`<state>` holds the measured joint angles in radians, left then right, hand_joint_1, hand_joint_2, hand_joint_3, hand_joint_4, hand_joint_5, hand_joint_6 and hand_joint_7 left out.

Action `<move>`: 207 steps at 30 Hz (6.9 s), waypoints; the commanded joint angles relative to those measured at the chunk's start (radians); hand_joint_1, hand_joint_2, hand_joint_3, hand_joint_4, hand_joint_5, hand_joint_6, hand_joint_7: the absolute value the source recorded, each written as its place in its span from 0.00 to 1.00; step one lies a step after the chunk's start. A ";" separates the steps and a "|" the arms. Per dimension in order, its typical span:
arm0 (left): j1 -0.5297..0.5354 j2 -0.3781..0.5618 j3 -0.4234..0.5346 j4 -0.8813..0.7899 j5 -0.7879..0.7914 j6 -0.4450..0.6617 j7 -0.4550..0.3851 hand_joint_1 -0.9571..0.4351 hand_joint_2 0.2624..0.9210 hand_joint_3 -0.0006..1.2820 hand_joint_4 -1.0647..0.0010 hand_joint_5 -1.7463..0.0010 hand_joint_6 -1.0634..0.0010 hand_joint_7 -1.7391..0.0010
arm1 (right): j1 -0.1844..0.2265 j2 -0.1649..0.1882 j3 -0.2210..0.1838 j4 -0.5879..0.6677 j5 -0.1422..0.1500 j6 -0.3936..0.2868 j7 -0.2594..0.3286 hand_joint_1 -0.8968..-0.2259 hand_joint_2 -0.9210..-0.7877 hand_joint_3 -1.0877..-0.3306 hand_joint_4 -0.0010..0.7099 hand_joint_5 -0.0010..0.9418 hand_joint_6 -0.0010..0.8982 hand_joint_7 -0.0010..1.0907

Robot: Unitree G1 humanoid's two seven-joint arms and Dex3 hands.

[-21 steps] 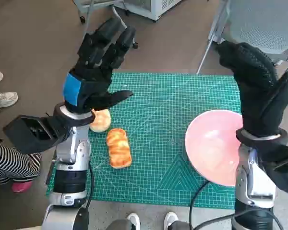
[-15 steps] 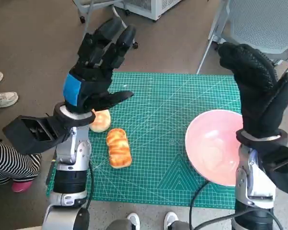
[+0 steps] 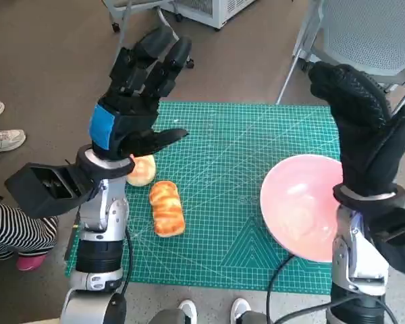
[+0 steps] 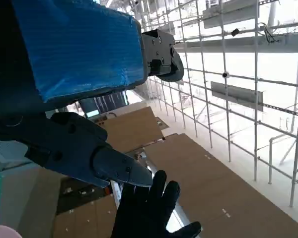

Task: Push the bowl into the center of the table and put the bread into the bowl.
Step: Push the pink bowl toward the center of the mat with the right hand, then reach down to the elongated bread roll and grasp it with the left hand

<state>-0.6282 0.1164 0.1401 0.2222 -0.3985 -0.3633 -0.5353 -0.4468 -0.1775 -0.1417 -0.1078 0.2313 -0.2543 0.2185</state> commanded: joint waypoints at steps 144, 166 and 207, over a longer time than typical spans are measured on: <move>0.077 0.087 0.027 -0.114 0.000 0.043 0.018 0.52 1.00 0.04 0.84 1.00 1.00 0.69 | -0.185 0.068 -0.099 0.683 0.001 -0.250 0.002 0.40 0.00 0.38 0.17 0.02 0.04 0.44; 0.065 0.037 -0.019 -0.110 0.002 0.031 -0.004 0.47 1.00 0.04 0.82 0.99 0.99 0.68 | -0.050 0.012 0.018 0.168 -0.063 -0.132 0.028 0.32 0.00 0.55 0.25 0.03 0.08 0.50; 0.002 0.692 -0.113 -0.002 0.291 -0.355 -0.572 0.64 0.93 0.00 0.67 1.00 0.66 0.84 | -0.014 0.017 0.004 0.161 -0.060 -0.080 -0.004 0.32 0.00 0.54 0.29 0.02 0.07 0.52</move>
<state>-0.6412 0.7773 0.0599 0.2096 -0.1636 -0.6661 -1.0948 -0.4856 -0.1615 -0.1328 0.0409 0.1589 -0.3519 0.2190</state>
